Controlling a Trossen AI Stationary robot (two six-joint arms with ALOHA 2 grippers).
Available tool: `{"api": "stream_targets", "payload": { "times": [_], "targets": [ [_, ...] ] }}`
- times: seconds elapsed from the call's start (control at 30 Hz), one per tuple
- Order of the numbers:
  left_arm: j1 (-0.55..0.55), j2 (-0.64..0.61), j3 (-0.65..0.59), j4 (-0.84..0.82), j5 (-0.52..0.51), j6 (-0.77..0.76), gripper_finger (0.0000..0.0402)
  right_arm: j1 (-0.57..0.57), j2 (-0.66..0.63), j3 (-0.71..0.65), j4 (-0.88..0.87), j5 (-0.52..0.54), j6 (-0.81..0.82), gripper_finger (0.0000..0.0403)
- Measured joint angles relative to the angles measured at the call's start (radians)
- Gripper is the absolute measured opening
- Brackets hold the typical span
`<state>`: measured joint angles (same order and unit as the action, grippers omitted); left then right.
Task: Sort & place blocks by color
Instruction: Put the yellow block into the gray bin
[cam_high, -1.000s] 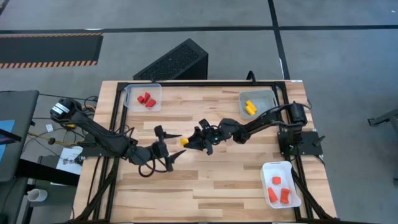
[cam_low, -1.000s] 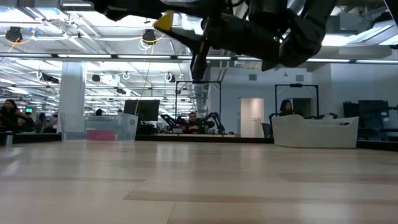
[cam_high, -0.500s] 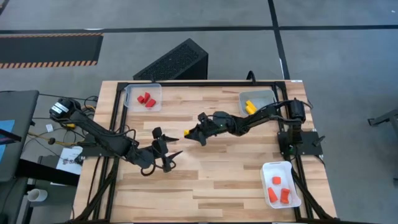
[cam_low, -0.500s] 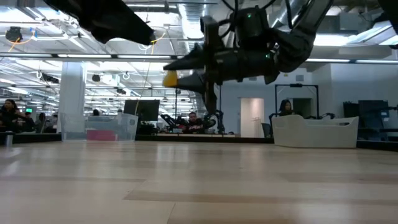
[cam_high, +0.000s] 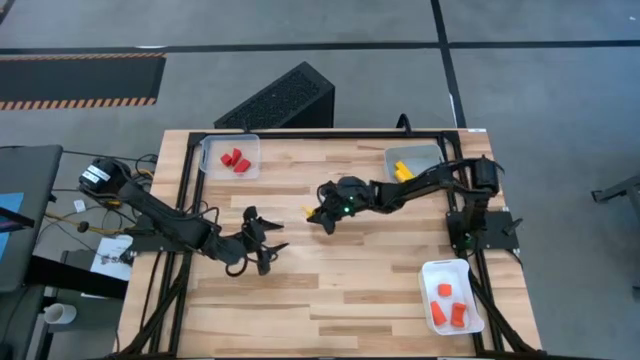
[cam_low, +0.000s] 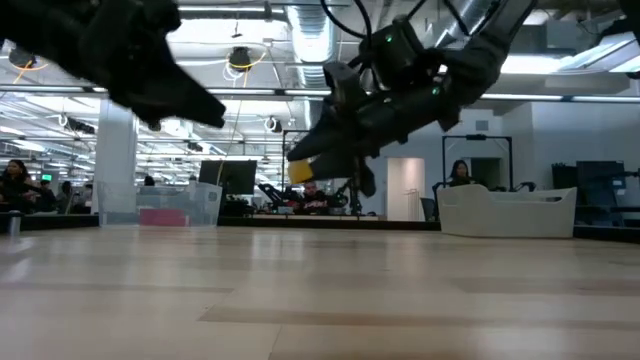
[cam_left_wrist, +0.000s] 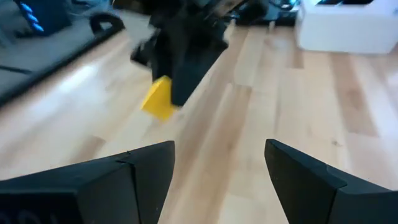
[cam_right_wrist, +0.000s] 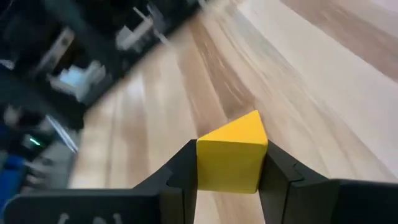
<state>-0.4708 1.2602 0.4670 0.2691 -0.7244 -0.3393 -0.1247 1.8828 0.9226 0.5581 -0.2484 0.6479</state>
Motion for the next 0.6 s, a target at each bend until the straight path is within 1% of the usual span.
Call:
{"api": "stream_targets", "payload": {
  "times": [0.07, 0.13, 0.2, 0.33, 0.47, 0.6],
  "targets": [
    [0.006, 0.0, -0.079, 0.136, 0.03, -0.026, 0.0237, 0.014, -0.039, 0.0, -0.102, 0.041, -0.036, 0.0129],
    [0.009, 0.0, -0.145, 0.281, 0.04, -0.04, 0.0237, 0.027, -0.09, 0.0, -0.221, 0.097, -0.077, 0.0129],
    [0.009, 0.0, -0.198, 0.424, 0.04, -0.043, 0.0237, 0.034, -0.15, 0.0, -0.348, 0.174, -0.114, 0.0129],
    [0.009, 0.0, -0.261, 0.617, 0.039, -0.027, 0.0237, 0.026, -0.283, 0.0, -0.611, 0.353, -0.143, 0.0129],
    [0.009, 0.0, -0.276, 0.694, 0.037, -0.013, 0.0237, -0.027, -0.407, 0.0, -0.857, 0.49, -0.144, 0.0129],
    [0.009, 0.0, -0.276, 0.685, 0.037, -0.013, 0.0237, -0.105, -0.514, 0.0, -1.055, 0.547, -0.136, 0.0129]
  ]
}}
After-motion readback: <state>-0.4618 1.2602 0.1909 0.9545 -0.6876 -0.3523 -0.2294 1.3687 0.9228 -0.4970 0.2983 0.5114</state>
